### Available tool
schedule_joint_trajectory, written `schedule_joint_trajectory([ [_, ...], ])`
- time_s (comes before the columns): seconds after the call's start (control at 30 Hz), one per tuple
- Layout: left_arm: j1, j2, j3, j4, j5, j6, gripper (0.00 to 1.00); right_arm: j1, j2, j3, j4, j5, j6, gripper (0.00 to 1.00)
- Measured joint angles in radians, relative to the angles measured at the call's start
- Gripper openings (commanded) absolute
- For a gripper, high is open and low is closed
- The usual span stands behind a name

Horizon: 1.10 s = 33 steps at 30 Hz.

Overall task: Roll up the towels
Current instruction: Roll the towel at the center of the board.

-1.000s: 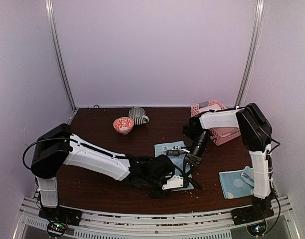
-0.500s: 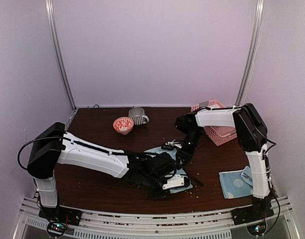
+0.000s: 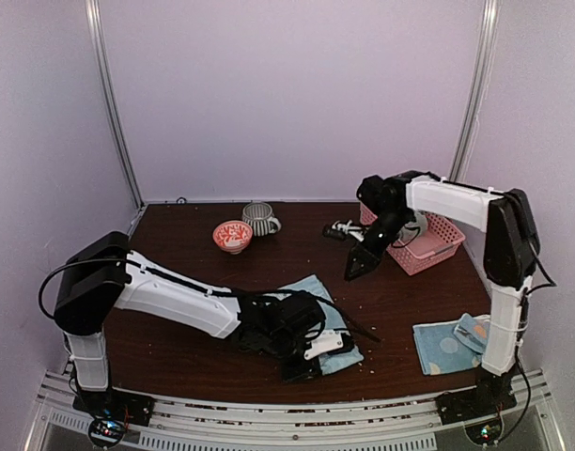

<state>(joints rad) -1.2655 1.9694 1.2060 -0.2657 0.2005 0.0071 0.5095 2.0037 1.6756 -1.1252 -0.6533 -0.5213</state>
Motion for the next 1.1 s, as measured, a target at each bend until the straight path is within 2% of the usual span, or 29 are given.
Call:
schedule_joint_trajectory([
  [0.13, 0.055, -0.008, -0.062, 0.107, 0.146, -0.077, 0.02, -0.058, -0.246, -0.029, 0.008, -0.061, -0.045, 0.31],
  [0.3, 0.133, 0.026, -0.081, 0.175, 0.357, -0.190, 0.03, -0.042, -0.520, -0.195, 0.035, -0.127, -0.153, 0.39],
  [0.5, 0.199, 0.121, -0.040, 0.220, 0.599, -0.324, 0.04, 0.035, -0.668, -0.364, 0.021, -0.117, -0.320, 0.38],
  [0.63, 0.216, 0.169, -0.031, 0.270, 0.713, -0.418, 0.05, 0.230, -0.687, -0.489, 0.044, -0.037, -0.373, 0.37],
  [0.77, 0.225, 0.192, -0.034, 0.314, 0.783, -0.494, 0.05, 0.399, -0.677, -0.671, 0.185, 0.119, -0.329, 0.40],
  [0.9, 0.226, 0.197, -0.031, 0.318, 0.798, -0.526, 0.05, 0.492, -0.610, -0.808, 0.378, 0.294, -0.258, 0.40],
  [1.1, 0.226, 0.199, -0.030, 0.318, 0.800, -0.540, 0.05, 0.570, -0.525, -0.845, 0.587, 0.408, -0.235, 0.40],
])
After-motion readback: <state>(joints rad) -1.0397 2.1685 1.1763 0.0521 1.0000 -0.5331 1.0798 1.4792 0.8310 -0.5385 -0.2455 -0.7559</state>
